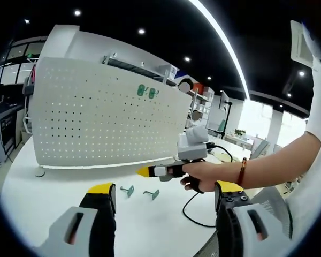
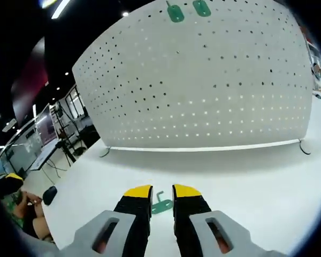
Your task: Insert the hook assembly into the mounting plate slot until the hook locks in place.
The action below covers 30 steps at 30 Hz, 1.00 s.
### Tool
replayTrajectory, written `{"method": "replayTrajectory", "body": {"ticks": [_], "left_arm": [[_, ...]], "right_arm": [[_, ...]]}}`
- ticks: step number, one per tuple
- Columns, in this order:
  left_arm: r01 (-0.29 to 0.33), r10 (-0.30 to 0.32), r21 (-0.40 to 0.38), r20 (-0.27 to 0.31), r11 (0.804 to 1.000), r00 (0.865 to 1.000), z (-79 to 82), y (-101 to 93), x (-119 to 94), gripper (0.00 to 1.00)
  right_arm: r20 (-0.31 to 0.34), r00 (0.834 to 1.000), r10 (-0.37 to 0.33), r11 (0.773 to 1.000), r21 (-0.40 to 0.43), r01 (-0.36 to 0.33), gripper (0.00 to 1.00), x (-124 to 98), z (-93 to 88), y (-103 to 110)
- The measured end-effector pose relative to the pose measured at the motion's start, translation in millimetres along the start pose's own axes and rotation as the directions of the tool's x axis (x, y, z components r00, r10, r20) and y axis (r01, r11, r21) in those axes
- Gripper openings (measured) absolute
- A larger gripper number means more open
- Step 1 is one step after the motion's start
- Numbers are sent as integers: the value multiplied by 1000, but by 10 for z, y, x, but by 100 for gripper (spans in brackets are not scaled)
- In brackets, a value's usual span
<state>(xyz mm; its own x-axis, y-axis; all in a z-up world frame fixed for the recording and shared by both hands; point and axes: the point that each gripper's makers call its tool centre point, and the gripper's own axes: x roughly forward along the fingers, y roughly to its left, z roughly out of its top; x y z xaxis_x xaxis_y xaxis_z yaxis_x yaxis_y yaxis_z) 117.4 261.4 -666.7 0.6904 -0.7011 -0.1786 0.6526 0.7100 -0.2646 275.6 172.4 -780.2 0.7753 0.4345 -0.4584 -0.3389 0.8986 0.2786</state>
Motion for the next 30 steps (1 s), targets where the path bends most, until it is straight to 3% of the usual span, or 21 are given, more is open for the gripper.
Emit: {"method": "replayTrajectory", "body": {"ticks": [16,18,30], "left_arm": [[-11,11,-25,-5,1000,1000,-25,156,-19,77],[-8,8,-33,-7,999,1000,-43,173,-13,77],[-32,32,-50,-7,998,999,-61,305,-62,76]], "right_arm": [[-162,987,4,1000,16,-1,23,234,-332,73],[-176,984,7,1000,17,-4,27,256,-359,86],[-243,970,-23,999,40,34,27,373,-505,55]]}}
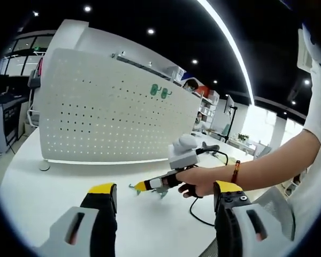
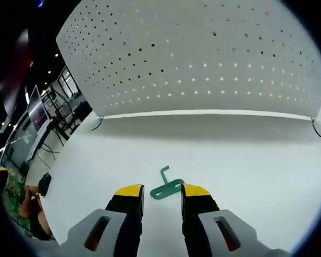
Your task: Insert the hook assembly into the mounting plate slot until the hook locks in place.
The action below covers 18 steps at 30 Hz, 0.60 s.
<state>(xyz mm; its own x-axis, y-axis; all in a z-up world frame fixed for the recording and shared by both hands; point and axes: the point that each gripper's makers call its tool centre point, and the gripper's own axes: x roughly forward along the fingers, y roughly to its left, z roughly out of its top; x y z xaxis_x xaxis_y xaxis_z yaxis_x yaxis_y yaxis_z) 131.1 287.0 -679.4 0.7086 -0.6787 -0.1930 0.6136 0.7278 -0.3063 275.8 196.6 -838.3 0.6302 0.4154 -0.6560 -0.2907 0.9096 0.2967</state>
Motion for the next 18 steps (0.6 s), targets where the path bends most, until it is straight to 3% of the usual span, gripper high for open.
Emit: {"method": "replayTrajectory", "body": {"ticks": [11,18], "left_arm": [[-3,3,-12,-1,1000,1000,-15,43,14,75],[5,-5,-16,-7,1000,1000,-34,35,39,74]], "right_arm": [[-42,999,-16,1000,18,16,23,58,-51,-47],[-55,998,-10,1000,10,11,13,49,-57,-59]]}}
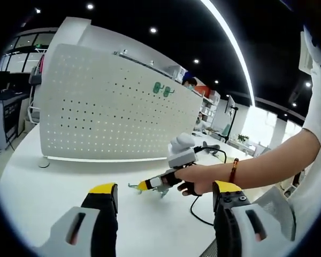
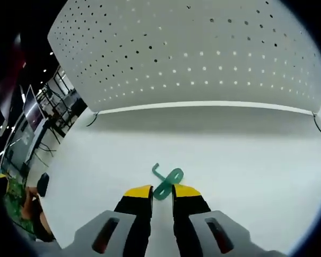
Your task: Insert the hook assembly into the mounting plate slot until the hook locks in place.
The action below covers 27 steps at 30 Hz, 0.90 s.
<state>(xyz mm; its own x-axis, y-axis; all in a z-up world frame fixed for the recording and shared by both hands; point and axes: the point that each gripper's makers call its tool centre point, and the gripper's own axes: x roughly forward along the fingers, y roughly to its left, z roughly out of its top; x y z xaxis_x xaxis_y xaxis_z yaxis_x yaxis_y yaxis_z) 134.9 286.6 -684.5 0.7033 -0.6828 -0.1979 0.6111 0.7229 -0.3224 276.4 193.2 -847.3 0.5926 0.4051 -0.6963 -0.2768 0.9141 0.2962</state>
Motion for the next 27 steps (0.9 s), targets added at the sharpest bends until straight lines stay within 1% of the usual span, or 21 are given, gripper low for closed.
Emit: {"method": "replayTrajectory", "body": {"ticks": [3,5,8,11,14,17,19,22,24,27], "left_arm": [[3,-3,0,1,1000,1000,3,-8,7,74],[4,-4,0,-1,1000,1000,2,-11,8,73],[4,-4,-4,1,1000,1000,1,-8,6,73],[4,-4,-4,-1,1000,1000,-4,-7,7,73],[4,-4,-3,-1,1000,1000,0,-4,9,72],[4,-4,-5,-1,1000,1000,0,6,4,72],[0,0,-2,-3,1000,1000,-1,21,-4,72],[-5,5,-6,-1,1000,1000,3,41,-14,72],[-6,6,-8,-1,1000,1000,2,45,-14,72],[-5,5,-5,-4,1000,1000,-3,39,-2,72]], "right_arm": [[-4,1000,-5,1000,4,5,12,-6,5,-22],[-7,1000,-19,1000,1,19,10,-12,3,-47],[-5,999,-52,998,-23,52,10,-30,25,-99],[-8,999,-49,998,-35,49,10,-19,31,-94],[-17,998,-61,997,-44,60,12,10,28,-119],[-26,999,-45,998,-44,44,13,51,10,-87],[-30,998,-58,997,-51,56,11,60,12,-107],[-40,998,-55,998,-42,53,10,75,-1,-119],[-40,997,-62,997,-48,60,7,74,3,-143],[-32,998,-56,996,-64,54,7,72,14,-142]]}}
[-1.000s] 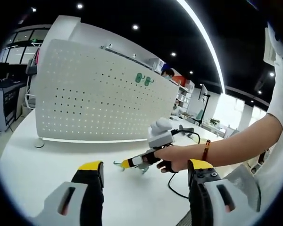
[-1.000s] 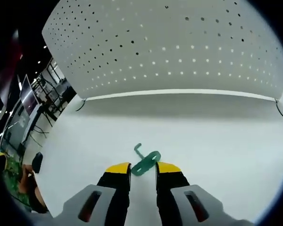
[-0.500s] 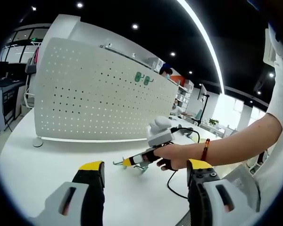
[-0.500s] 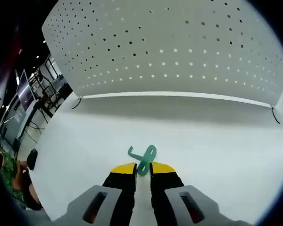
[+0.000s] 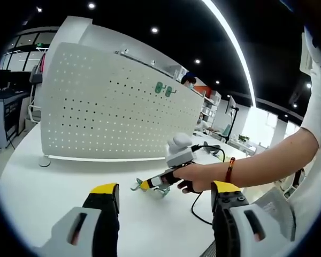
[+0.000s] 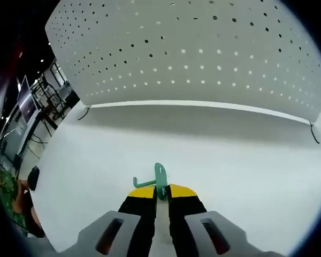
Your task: Insert the hook assembly into the mounting plate slot until the hook locks in place.
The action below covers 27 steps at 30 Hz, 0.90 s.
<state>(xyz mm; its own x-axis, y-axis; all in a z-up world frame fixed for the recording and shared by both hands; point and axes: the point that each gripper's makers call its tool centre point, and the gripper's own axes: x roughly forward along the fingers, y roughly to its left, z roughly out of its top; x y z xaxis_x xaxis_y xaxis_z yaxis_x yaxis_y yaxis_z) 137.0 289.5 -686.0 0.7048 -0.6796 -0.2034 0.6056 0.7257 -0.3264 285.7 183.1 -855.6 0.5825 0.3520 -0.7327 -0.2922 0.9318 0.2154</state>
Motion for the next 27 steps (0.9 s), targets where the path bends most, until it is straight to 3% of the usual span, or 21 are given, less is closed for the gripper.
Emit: {"method": "replayTrajectory", "body": {"ticks": [12,27], "left_arm": [[4,-4,4,-2,1000,1000,16,-24,14,71],[10,-10,5,10,1000,1000,75,-90,32,70]], "right_arm": [[6,1000,2,1000,2,-3,2,-10,-12,-17],[111,993,32,999,-33,-28,2,-229,183,62]]}}
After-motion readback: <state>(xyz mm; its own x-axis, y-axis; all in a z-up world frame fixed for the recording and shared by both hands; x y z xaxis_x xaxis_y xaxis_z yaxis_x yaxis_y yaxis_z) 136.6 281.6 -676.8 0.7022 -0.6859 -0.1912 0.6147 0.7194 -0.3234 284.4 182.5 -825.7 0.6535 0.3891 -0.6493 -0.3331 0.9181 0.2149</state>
